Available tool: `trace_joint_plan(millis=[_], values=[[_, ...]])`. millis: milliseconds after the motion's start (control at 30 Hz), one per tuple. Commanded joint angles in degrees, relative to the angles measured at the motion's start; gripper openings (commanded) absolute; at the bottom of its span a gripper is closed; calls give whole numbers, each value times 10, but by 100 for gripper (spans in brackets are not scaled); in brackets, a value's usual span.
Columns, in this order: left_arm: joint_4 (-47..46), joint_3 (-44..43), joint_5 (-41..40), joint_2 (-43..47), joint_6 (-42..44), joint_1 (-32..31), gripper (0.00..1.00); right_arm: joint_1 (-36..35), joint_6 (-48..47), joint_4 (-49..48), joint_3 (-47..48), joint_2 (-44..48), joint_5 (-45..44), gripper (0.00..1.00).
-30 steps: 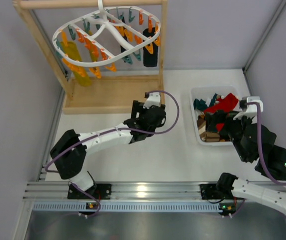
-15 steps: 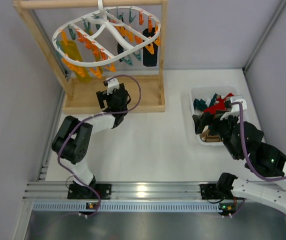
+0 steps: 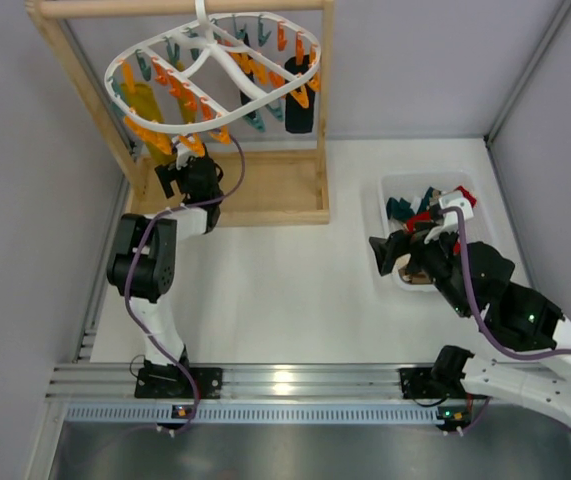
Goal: Remove the socks clipped to the hanger
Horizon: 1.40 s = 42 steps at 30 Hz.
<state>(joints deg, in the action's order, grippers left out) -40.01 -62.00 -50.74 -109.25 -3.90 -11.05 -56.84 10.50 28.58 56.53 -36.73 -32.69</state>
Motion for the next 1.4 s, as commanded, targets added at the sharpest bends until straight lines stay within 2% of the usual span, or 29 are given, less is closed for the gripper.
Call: trace_joint_plan(millis=[0,67,300,600,833,900,967,1000,1100,1367], values=[[-63,-64,29,-41,34,17,99,2,-4,-34,-9,-11,69,99],[-62,-87,43,-57,34,35,99,2,-10,-38,-8,-16,109,99],[-63,-219,39,-139,107,52,99,1,-22,-50,-10,-42,140,100],[-75,-268,38,-169,129,72,97,2,-29,-52,-13,-69,145,99],[-75,-277,38,-158,143,80,68,2,-33,-56,-16,-84,157,100],[-75,-276,38,-149,147,82,56,2,-35,-53,-14,-86,152,99],[-75,-271,38,-142,149,84,39,2,-35,-54,-14,-82,147,99],[-75,-261,38,-136,145,85,24,2,-36,-56,-15,-81,146,100],[-75,-231,34,-107,129,85,0,2,-36,-58,-19,-79,138,99],[-74,-78,6,26,44,75,0,2,-42,-68,-28,-68,134,99]])
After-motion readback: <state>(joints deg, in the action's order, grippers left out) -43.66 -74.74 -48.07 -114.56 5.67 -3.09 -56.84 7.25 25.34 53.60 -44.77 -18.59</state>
